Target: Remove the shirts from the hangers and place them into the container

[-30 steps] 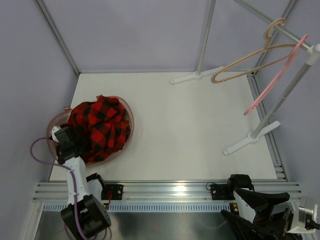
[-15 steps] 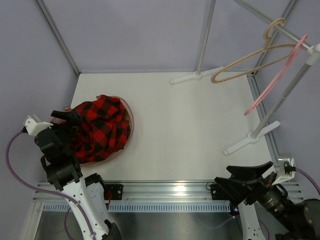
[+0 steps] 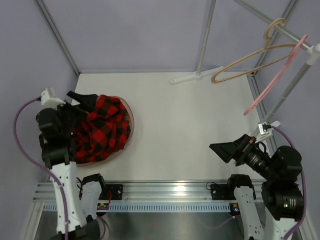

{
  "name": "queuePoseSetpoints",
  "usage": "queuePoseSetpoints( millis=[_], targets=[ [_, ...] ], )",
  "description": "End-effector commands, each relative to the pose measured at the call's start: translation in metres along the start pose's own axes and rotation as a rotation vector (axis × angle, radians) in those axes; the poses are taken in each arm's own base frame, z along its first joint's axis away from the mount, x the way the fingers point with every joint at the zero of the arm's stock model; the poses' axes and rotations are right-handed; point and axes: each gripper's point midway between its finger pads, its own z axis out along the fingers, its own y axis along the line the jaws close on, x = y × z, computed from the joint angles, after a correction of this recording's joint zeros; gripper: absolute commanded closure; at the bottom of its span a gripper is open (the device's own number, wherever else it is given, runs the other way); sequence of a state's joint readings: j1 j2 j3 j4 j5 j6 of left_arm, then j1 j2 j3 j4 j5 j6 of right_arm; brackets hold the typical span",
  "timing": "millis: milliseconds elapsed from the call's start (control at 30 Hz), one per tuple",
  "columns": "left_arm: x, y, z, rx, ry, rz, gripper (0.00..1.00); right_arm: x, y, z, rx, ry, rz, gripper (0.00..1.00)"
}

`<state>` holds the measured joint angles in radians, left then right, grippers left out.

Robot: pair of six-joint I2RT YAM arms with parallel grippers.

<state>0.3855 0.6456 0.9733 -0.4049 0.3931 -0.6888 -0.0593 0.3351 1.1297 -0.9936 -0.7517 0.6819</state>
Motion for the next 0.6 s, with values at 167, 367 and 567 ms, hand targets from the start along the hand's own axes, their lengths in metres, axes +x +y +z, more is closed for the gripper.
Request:
queuePoseSetpoints(
  millis=[167,367,567],
  targets=[
    [0.069,-0.078,0.040,0.245,0.248,0.240,0.01,-0.049,-0.067,0.071,0.115,0.015,-0.008,0.01],
    [0.123,-0.084,0.045,0.245,0.330,0.326,0.01,-0.068,-0.106,0.119,0.227,0.049,-0.093,0.01],
    [0.145,-0.079,0.040,0.159,0.280,0.408,0.01,-0.056,-0.130,0.158,0.351,0.077,-0.216,0.00]
  ],
)
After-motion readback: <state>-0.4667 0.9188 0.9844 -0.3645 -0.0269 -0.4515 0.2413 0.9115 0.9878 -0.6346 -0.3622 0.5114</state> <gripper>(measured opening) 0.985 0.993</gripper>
